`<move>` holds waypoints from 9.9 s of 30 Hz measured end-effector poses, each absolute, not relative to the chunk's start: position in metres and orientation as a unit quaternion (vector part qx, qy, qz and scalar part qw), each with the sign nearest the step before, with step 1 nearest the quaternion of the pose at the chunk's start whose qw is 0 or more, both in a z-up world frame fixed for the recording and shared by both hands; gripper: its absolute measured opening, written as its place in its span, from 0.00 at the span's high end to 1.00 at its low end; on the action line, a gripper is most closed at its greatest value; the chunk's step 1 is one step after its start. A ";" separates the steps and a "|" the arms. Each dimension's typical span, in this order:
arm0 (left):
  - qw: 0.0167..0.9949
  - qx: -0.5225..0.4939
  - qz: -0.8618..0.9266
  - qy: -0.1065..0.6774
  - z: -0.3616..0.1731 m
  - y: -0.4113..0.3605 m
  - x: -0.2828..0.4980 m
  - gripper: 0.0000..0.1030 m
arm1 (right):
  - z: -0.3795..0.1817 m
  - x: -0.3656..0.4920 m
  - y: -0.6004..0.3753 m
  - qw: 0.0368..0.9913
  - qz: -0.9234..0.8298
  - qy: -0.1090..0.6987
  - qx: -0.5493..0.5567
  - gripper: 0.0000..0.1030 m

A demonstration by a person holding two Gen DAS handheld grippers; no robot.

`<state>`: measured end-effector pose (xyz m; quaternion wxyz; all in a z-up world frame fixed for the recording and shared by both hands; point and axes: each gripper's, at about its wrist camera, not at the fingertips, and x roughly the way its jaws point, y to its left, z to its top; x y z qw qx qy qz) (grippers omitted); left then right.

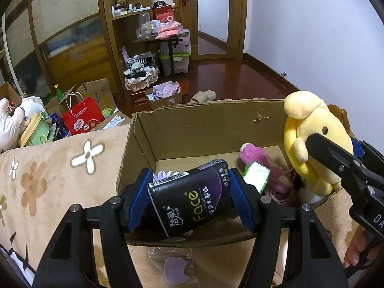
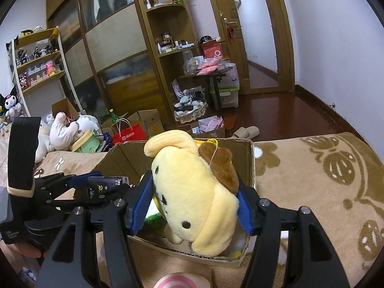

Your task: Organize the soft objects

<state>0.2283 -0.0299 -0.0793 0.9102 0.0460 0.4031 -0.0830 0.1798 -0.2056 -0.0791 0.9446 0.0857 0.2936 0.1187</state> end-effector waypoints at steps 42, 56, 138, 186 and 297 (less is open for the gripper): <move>0.919 0.018 -0.063 0.388 -0.043 0.000 0.182 0.12 | -0.058 0.131 -0.189 0.950 0.115 0.288 0.032 0.00; 0.905 0.021 -0.053 0.423 -0.036 0.018 0.135 0.12 | -0.051 0.086 -0.179 0.950 0.111 0.290 0.020 0.00; 0.817 -0.004 -0.020 0.576 -0.174 0.019 0.173 0.56 | -0.169 0.119 -0.168 0.876 0.087 0.474 0.002 0.53; 0.903 -0.016 0.004 0.428 -0.068 0.023 0.092 0.57 | -0.092 0.068 -0.185 0.939 0.046 0.340 -0.005 0.67; 0.956 0.052 -0.018 0.289 0.017 0.004 0.079 0.03 | 0.019 0.063 -0.228 0.978 0.040 0.200 0.038 0.00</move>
